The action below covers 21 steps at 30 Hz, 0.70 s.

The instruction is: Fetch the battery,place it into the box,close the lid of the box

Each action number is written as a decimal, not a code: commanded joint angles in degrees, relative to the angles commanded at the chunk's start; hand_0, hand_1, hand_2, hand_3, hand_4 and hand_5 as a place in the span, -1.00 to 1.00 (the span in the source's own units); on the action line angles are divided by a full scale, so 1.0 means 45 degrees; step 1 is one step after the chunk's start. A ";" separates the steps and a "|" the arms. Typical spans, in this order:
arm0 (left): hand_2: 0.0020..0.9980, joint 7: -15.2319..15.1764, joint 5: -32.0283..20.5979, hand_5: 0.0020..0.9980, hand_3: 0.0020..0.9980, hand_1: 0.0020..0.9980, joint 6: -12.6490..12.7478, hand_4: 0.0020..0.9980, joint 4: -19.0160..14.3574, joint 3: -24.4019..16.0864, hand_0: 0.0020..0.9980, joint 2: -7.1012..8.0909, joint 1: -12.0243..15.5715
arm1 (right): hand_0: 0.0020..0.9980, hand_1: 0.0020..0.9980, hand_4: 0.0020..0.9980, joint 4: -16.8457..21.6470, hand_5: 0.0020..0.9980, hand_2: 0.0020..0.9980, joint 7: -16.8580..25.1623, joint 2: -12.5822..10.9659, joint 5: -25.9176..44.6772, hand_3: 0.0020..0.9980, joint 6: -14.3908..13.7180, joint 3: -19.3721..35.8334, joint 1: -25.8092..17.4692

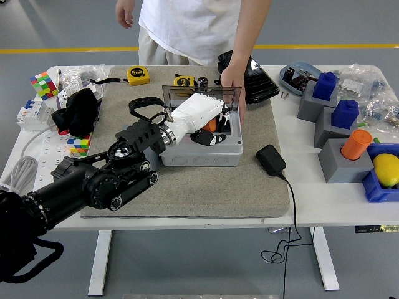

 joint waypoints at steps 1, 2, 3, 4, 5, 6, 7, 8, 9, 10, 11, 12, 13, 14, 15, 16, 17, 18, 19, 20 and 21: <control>-0.41 -0.0060 -0.0057 -0.94 -0.30 -0.45 0.0047 1.00 0.0003 0.0024 -0.41 0.0000 0.0016 | 0.11 0.18 0.84 -0.0004 -0.03 0.16 -0.0003 -0.0002 0.0008 0.09 0.0001 -0.0010 -0.0003; -0.04 -0.0097 -0.0063 -0.66 0.18 0.03 0.0077 1.00 0.0006 0.0033 0.06 0.0000 0.0028 | 0.11 0.18 0.84 -0.0007 -0.03 0.16 -0.0005 -0.0003 0.0016 0.09 0.0002 -0.0017 -0.0007; -0.04 -0.0127 -0.0054 -0.66 0.18 0.03 0.0086 1.00 0.0006 0.0022 0.06 0.0000 0.0045 | 0.11 0.18 0.84 -0.0008 -0.03 0.16 -0.0007 -0.0003 0.0018 0.09 0.0004 -0.0016 -0.0013; -0.04 -0.0160 -0.0083 -0.66 0.18 0.03 0.0085 1.00 0.0005 0.0008 0.06 0.0000 0.0059 | 0.11 0.18 0.84 -0.0009 -0.03 0.16 -0.0008 -0.0002 0.0015 0.09 0.0005 -0.0009 -0.0018; -0.04 -0.0236 -0.0171 -0.66 0.18 0.03 0.0086 1.00 -0.0007 -0.0017 0.06 0.0000 0.0078 | 0.11 0.18 0.84 -0.0013 -0.03 0.16 -0.0009 0.0002 0.0019 0.09 0.0006 -0.0011 -0.0023; -0.04 -0.0282 -0.0218 -0.66 0.18 0.03 0.0091 1.00 -0.0022 -0.0040 0.06 0.0000 0.0093 | 0.11 0.18 0.84 -0.0014 -0.03 0.16 -0.0009 0.0005 0.0019 0.09 0.0007 -0.0012 -0.0027; -0.04 -0.0312 -0.0241 -0.66 0.18 0.03 0.0099 1.00 -0.0033 -0.0060 0.06 0.0000 0.0104 | 0.11 0.18 0.84 -0.0013 -0.03 0.16 -0.0008 0.0007 0.0015 0.09 0.0008 -0.0012 -0.0031; 0.56 -0.0363 -0.0290 -0.42 0.61 0.48 0.0112 1.00 -0.0045 -0.0080 0.45 0.0000 0.0115 | 0.11 0.18 0.84 -0.0013 -0.04 0.15 -0.0007 0.0010 0.0011 0.09 0.0008 -0.0011 -0.0033; 0.56 -0.0399 -0.0348 -0.42 0.61 0.48 0.0116 1.00 -0.0058 -0.0102 0.45 0.0000 0.0131 | 0.11 0.18 0.84 -0.0014 -0.04 0.15 -0.0007 0.0015 0.0010 0.09 0.0006 -0.0011 -0.0032; 0.56 -0.0409 -0.0384 -0.42 0.61 0.48 0.0122 1.00 -0.0067 -0.0123 0.45 0.0000 0.0149 | 0.11 0.18 0.84 -0.0012 -0.04 0.15 -0.0003 0.0020 0.0001 0.09 0.0003 0.0001 -0.0032; 0.56 -0.0406 -0.0387 -0.42 0.61 0.48 0.0126 1.00 -0.0071 -0.0138 0.45 0.0000 0.0162 | 0.11 0.18 0.84 -0.0010 -0.04 0.15 -0.0001 0.0023 -0.0006 0.09 0.0003 0.0007 -0.0032; 0.56 -0.0369 -0.0358 -0.42 0.61 0.48 0.0101 1.00 -0.0088 -0.0173 0.45 0.0000 0.0189 | 0.11 0.18 0.84 -0.0007 -0.04 0.15 0.0000 0.0028 -0.0015 0.09 0.0003 0.0010 -0.0031; 0.56 -0.0327 -0.0338 -0.42 0.61 0.48 0.0068 1.00 -0.0107 -0.0200 0.45 0.0000 0.0215 | 0.11 0.18 0.84 -0.0007 -0.04 0.15 0.0000 0.0032 -0.0021 0.09 0.0002 0.0012 -0.0032; 0.60 -0.0309 -0.0339 -0.32 0.61 0.50 0.0039 1.00 -0.0137 -0.0225 0.48 0.0000 0.0244 | 0.11 0.18 0.84 -0.0007 -0.04 0.15 0.0004 0.0036 -0.0024 0.09 -0.0001 0.0017 -0.0034; 0.60 -0.0345 -0.0379 -0.32 0.61 0.50 0.0022 1.00 -0.0182 -0.0240 0.48 0.0000 0.0269 | 0.11 0.18 0.84 -0.0007 -0.04 0.15 0.0005 0.0038 -0.0023 0.09 -0.0001 0.0016 -0.0036; 0.60 -0.0375 -0.0425 -0.32 0.61 0.50 0.0003 1.00 -0.0251 -0.0264 0.48 0.0000 0.0297 | 0.11 0.18 0.84 -0.0005 -0.04 0.15 0.0003 0.0037 -0.0028 0.09 0.0002 0.0009 -0.0037; 0.60 -0.0417 -0.0514 -0.32 0.61 0.50 -0.0006 1.00 -0.0394 -0.0310 0.48 0.0000 0.0345 | 0.11 0.18 0.84 -0.0005 -0.04 0.15 0.0004 0.0034 -0.0035 0.09 0.0000 0.0011 -0.0038; 0.60 -0.0479 -0.0606 -0.32 0.61 0.50 0.0003 1.00 -0.0520 -0.0353 0.48 0.0000 0.0381 | 0.11 0.18 0.84 -0.0007 -0.04 0.15 0.0007 0.0031 -0.0034 0.09 -0.0003 0.0016 -0.0035; 0.60 -0.0559 -0.0717 -0.32 0.61 0.50 0.0020 1.00 -0.0757 -0.0427 0.48 0.0000 0.0440 | 0.11 0.18 0.84 -0.0005 -0.04 0.15 0.0006 0.0025 -0.0041 0.09 -0.0001 0.0025 -0.0033; 0.47 -0.0623 -0.0807 -0.28 0.51 0.36 0.0034 1.00 -0.0956 -0.0481 0.34 0.0000 0.0489 | 0.11 0.18 0.84 -0.0008 -0.04 0.15 0.0003 0.0023 -0.0038 0.09 0.0000 0.0026 -0.0039; 0.47 -0.0705 -0.0884 -0.28 0.51 0.36 0.0054 1.00 -0.1122 -0.0541 0.34 0.0000 0.0533 | 0.11 0.18 0.84 -0.0012 -0.04 0.15 0.0001 0.0024 -0.0030 0.09 0.0002 0.0023 -0.0046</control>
